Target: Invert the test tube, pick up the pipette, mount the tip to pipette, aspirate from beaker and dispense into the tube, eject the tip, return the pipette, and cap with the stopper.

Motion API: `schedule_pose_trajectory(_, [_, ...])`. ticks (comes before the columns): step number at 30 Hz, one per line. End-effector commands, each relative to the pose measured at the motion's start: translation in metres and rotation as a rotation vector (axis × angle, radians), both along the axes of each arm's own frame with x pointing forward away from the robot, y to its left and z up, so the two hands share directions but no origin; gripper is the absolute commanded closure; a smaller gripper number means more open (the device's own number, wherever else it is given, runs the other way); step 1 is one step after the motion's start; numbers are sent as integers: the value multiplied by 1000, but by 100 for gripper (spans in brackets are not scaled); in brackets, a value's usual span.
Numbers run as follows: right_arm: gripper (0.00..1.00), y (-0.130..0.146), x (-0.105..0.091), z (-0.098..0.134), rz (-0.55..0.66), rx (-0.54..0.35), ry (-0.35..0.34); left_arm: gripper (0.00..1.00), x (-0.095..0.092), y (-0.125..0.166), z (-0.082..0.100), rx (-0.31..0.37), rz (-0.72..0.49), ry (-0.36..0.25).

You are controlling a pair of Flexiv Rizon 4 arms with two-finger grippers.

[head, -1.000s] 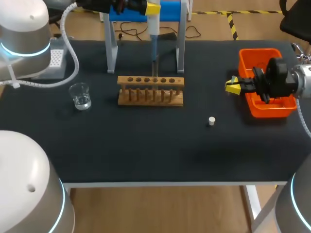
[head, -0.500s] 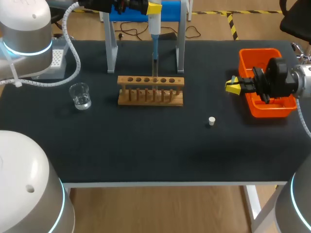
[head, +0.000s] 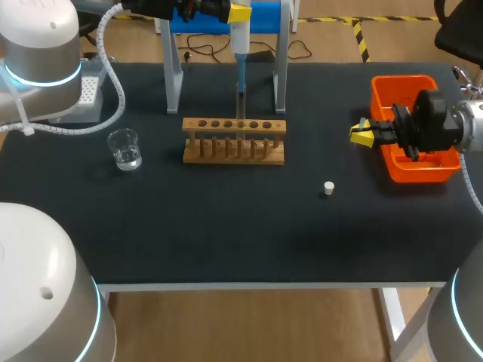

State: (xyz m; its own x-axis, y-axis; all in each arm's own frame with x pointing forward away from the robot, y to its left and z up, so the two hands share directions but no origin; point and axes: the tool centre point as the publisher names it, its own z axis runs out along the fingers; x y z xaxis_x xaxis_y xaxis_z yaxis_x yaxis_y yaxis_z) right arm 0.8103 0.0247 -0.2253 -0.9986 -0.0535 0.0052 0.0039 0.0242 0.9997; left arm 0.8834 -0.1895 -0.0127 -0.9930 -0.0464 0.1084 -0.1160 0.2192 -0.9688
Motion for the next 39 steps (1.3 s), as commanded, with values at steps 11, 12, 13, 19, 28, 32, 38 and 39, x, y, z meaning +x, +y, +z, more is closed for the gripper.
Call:
schedule_pose_trajectory(11, [100, 0, -1, 0, -1, 0, 0, 100, 0, 1, 1, 2, -2, 1])
schedule_pose_trajectory(12, [100, 0, -1, 0, -1, 0, 0, 100, 0, 1, 1, 2, -2, 1])
schedule_pose_trajectory(13, [100, 0, -1, 0, -1, 0, 0, 100, 0, 1, 1, 2, -2, 1])
schedule_pose_trajectory(19, [100, 0, -1, 0, -1, 0, 0, 100, 0, 1, 1, 2, -2, 1])
schedule_pose_trajectory(28, [100, 0, -1, 0, -1, 0, 0, 100, 0, 1, 1, 2, -2, 1])
schedule_pose_trajectory(32, [100, 0, -1, 0, -1, 0, 0, 100, -3, 1, 2, -3, -2, -5])
schedule_pose_trajectory(38, [100, 0, -1, 0, -1, 0, 0, 100, -21, 3, 6, -4, 6, -33])
schedule_pose_trajectory(39, [100, 0, -1, 0, -1, 0, 0, 100, -23, 5, 6, -15, 10, -36])
